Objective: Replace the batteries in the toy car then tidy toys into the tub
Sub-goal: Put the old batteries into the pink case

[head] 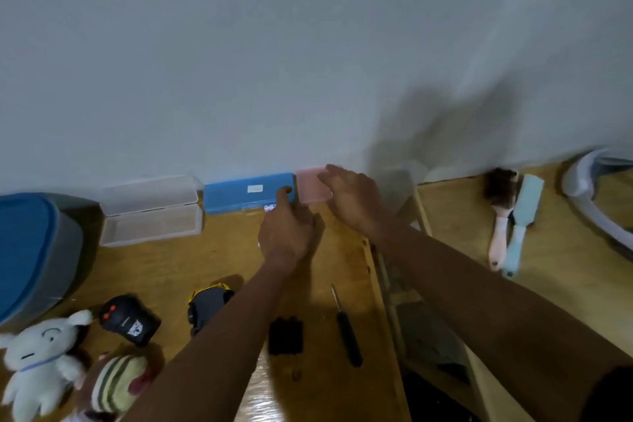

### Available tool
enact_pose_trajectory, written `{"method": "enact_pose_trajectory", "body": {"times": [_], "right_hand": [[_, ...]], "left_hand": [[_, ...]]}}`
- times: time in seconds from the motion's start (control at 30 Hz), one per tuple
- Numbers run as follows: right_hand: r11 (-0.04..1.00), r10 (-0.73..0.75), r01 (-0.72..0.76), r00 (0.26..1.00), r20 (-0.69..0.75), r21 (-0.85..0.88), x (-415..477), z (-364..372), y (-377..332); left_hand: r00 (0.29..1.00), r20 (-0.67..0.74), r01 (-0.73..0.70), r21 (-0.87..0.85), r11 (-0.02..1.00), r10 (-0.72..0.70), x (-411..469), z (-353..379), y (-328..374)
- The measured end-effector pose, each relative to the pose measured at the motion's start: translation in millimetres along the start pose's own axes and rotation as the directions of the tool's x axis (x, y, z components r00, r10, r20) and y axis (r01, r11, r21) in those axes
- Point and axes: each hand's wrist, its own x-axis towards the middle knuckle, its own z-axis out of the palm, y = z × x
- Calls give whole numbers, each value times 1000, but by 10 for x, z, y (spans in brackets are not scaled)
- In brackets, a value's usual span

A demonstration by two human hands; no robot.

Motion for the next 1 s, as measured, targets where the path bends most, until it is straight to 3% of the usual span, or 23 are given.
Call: {"method": "enact_pose_trajectory", "body": {"times": [0.2, 0.5, 0.63, 0.73, 0.8, 0.9, 1.0], "right_hand": [[963, -90, 113, 991, 104, -247, 79, 73, 50], [914, -216, 277, 951, 223, -296, 30, -87, -50], [918, -261, 316, 936, 234, -241, 121, -229, -39], [971, -219, 237, 940, 263, -40, 295, -335, 97], [976, -201, 176, 955, 220, 129, 404, -385, 238], [938, -139, 133, 990, -6, 320, 478, -404, 347], [959, -35, 98, 972, -230, 266, 483, -294, 339]], "left_hand": [[999, -34, -23, -60, 998, 21, 25, 107, 69], [997, -70, -28, -73, 997, 23, 75, 167, 96], [998, -59, -17, -65, 998, 13, 132, 182, 39], [998, -54, -19, -55, 998, 16, 131, 167, 30], [999, -49, -25, -36, 999, 23, 122, 159, 30], [997, -32, -64, 9, 998, 64, 135, 158, 19], [998, 0, -55, 66, 996, 55, 124, 146, 31]]}}
